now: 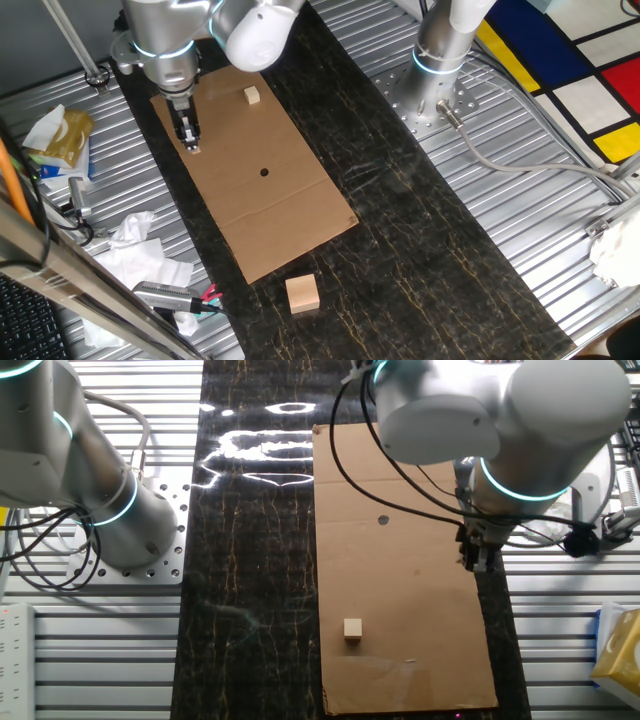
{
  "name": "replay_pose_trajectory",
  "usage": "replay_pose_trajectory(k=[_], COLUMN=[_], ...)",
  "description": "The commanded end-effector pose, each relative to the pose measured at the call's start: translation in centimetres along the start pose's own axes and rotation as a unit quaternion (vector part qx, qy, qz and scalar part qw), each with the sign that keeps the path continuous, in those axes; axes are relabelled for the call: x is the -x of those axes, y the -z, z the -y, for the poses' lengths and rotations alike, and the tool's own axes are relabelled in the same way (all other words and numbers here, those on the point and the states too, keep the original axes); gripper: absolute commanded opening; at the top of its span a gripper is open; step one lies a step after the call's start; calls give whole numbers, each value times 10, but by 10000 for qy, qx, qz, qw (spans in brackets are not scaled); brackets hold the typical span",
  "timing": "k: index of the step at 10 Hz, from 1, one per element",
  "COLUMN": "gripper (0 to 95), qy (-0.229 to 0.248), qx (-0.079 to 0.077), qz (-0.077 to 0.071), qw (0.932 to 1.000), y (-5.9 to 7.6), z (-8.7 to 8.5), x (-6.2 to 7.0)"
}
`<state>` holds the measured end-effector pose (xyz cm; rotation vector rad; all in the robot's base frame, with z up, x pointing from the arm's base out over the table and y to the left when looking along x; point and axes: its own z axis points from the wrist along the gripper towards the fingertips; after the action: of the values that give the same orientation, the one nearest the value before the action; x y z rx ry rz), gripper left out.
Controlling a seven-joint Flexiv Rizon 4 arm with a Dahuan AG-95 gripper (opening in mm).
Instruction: Grab the block and place it at the designated location
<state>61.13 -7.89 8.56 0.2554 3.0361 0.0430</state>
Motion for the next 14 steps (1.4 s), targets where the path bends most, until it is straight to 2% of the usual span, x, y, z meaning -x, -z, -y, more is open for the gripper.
replay_pose_trajectory(k=[1,14], gripper=[0,0], qy=[-4,-150], qx=[-5,27], qz=[5,25], qw=[10000,9999], y=[1,4], z=[-1,-13], x=[-2,-12])
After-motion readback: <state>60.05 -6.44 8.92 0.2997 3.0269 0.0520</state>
